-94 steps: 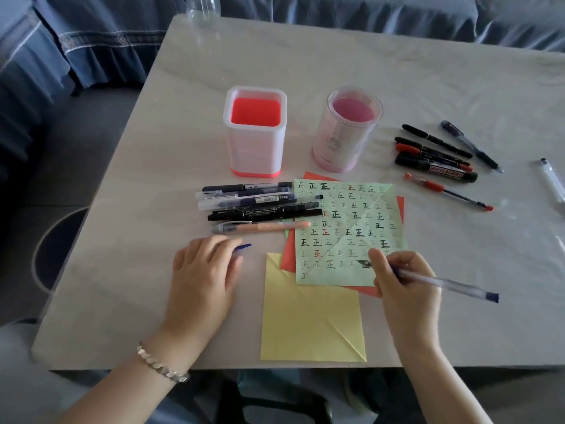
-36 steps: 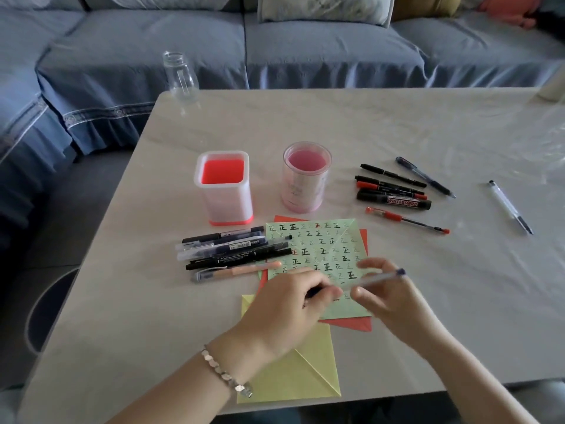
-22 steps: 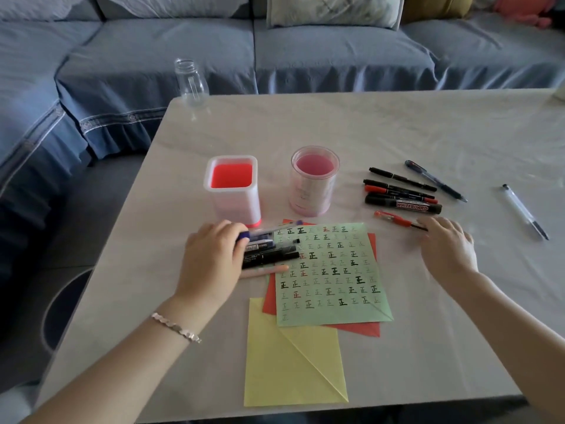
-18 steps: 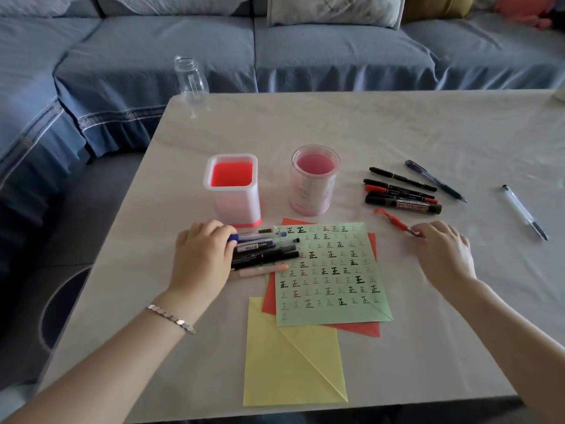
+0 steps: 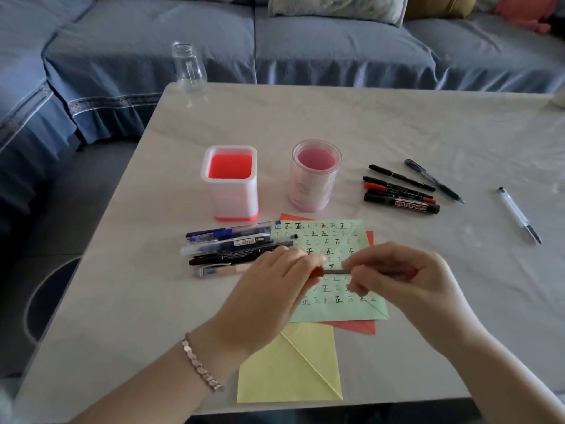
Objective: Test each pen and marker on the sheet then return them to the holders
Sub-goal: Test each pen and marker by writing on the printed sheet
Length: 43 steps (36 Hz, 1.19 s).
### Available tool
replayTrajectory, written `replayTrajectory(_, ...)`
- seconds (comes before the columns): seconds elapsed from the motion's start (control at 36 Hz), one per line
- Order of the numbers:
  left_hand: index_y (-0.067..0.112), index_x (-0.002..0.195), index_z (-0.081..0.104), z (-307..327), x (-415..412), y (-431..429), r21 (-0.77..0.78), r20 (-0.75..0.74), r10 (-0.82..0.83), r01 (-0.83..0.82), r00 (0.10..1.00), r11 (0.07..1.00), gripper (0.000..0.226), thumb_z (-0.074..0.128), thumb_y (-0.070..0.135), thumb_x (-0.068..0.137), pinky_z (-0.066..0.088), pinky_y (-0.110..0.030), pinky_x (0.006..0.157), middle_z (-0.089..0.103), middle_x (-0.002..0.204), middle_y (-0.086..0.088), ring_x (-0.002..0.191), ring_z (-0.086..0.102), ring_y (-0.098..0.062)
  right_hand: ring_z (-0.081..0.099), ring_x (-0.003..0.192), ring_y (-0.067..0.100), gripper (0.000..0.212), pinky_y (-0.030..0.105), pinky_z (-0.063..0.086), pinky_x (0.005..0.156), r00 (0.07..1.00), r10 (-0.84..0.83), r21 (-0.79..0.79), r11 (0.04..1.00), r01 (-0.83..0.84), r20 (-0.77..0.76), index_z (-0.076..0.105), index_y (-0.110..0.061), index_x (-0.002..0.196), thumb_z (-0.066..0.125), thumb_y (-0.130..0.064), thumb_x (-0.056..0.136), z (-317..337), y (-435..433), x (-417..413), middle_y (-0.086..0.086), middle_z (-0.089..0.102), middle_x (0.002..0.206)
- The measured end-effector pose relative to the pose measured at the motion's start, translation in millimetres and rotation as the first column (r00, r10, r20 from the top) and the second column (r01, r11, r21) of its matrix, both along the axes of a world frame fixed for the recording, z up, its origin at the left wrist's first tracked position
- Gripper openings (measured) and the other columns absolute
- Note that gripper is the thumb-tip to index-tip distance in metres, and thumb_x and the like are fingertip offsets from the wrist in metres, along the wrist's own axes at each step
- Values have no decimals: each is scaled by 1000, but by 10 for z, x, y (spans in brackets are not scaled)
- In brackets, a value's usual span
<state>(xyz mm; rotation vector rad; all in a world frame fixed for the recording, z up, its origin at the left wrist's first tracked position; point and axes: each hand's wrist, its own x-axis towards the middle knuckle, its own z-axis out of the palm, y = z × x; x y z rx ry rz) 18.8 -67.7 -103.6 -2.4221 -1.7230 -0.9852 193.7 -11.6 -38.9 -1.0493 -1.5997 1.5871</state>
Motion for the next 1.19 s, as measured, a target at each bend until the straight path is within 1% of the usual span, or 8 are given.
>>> replayTrajectory(0.17, 16, 108, 45, 88, 87, -81, -134, 184, -98, 124, 978, 983, 27, 28, 34, 99, 45, -32, 49, 56, 77, -2, 61, 50, -18, 35, 40, 8, 24, 14, 30, 40, 990, -54, -77, 996, 44, -130, 52, -7, 67, 67, -22, 77, -137, -170, -205, -4, 43, 44)
replayTrajectory(0.33, 15, 112, 56, 64, 41, -108, -313, 324, -146, 252, 935, 916, 37, 29, 37, 97, 47, -37, 59, 68, 85, 3, 68, 59, -13, 29, 32, 12, 39, 18, 26, 35, 981, -151, -116, 984, 137, -122, 34, -13, 56, 51, -14, 91, -274, -255, -349, -4, 33, 36)
replayTrajectory(0.44, 26, 111, 55, 96, -22, -136, -316, 338, -172, 283, 925, 906, 33, 30, 43, 97, 44, -19, 55, 68, 83, 17, 57, 50, 5, 31, 32, 12, 33, 20, 31, 39, 989, -59, -19, 998, 57, -132, 37, -21, 53, 50, -20, 83, -307, -271, -331, -4, 36, 36)
replayTrajectory(0.53, 30, 101, 44, -7, -80, -168, -310, 167, -42, 93, 985, 946, 33, 21, 53, 95, 34, -15, 49, 46, 58, 14, 54, 45, -6, 34, 34, 13, 31, 19, 31, 39, 979, -153, -20, 988, 152, -136, 38, -18, 58, 54, -19, 84, -334, -277, -311, -4, 37, 38)
replayTrajectory(0.64, 19, 91, 47, -232, -243, -247, -269, 84, 246, -216, 966, 939, 20, 28, 27, 94, 28, -10, 44, 34, 62, 21, 53, 38, 1, 40, 39, 10, 6, 17, 37, 41, 953, -288, -39, 958, 286, -92, 48, -7, 84, 48, -9, 89, -417, -238, -220, -5, 41, 42)
replayTrajectory(0.81, 16, 102, 46, -595, -490, -364, -151, -147, 333, -354, 931, 923, 24, 43, 8, 80, 36, -26, 78, 53, 92, -2, 85, 42, -15, 66, 64, 20, 30, 26, 56, 60, 966, -257, -142, 956, 256, 14, 68, -13, 86, 40, -7, 94, -631, -284, -132, 11, 71, 70)
replayTrajectory(0.92, 16, 112, 48, -588, -405, -434, -155, -53, 376, -380, 925, 912, 30, 39, 14, 84, 24, -30, 96, 50, 110, -5, 103, 43, -20, 69, 73, 20, 31, 28, 57, 63, 972, -219, -144, 963, 230, 88, 70, -15, 76, 45, -9, 92, -729, -314, -220, 8, 73, 76)
replayTrajectory(1.19, 26, 117, 58, -671, -276, -589, -356, -80, -50, 18, 996, 934, 31, 43, 31, 90, 34, -39, 106, 50, 134, -11, 128, 42, -26, 42, 33, 6, 42, 14, 38, 43, 898, -415, 112, 909, 401, 146, 46, -1, 51, 66, -24, 80, -909, -334, -480, 2, 49, 35)
